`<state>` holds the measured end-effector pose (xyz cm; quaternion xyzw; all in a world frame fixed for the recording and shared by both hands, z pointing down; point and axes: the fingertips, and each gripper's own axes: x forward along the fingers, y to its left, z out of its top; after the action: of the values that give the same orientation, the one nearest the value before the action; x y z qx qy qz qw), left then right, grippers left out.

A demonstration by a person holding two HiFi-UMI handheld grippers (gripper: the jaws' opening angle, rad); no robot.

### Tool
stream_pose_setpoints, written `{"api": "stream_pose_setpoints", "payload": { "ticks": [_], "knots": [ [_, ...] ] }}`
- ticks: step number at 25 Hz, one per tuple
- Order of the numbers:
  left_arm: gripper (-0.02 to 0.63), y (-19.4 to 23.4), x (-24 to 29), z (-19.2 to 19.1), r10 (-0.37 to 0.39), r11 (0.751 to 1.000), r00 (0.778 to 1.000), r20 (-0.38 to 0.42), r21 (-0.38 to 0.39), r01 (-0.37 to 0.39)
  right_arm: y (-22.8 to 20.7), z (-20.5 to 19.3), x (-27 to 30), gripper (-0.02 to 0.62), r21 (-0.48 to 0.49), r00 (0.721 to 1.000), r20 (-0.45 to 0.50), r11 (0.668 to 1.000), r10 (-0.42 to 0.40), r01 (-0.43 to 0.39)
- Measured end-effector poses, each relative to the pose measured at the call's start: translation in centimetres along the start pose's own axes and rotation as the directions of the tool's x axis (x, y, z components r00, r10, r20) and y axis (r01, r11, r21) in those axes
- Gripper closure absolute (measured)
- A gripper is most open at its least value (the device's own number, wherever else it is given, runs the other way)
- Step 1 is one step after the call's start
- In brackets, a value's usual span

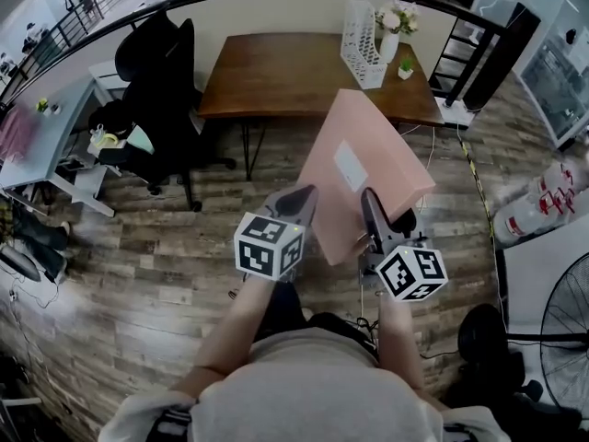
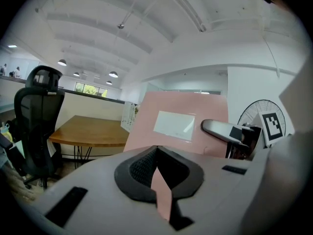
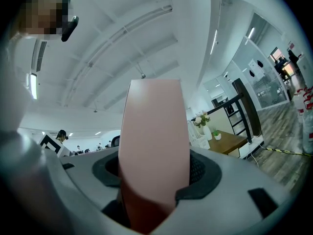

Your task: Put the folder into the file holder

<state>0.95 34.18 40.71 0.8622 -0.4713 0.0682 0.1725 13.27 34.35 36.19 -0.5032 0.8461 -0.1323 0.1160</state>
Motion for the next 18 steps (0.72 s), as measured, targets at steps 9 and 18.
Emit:
{"api": "stream_pose_setpoints", "payload": {
  "ticks": [9, 18],
  "knots": [
    [0.595, 4.8, 6.4, 3.2, -0.042, 0.999, 0.999, 0.012, -0.005, 0.042, -3.2, 0.8, 7.3, 0.305, -0.028, 0.999, 0.008, 0.999, -0.041, 0.041],
    [0.595, 11.6, 13.2, 8.6, -0.093, 0.996, 0.995, 0.029, 0.000, 0.094, -5.2, 2.8, 16.5, 0.305, -0.032, 0.993, 0.068, 0.995, -0.092, 0.094]
  ]
}}
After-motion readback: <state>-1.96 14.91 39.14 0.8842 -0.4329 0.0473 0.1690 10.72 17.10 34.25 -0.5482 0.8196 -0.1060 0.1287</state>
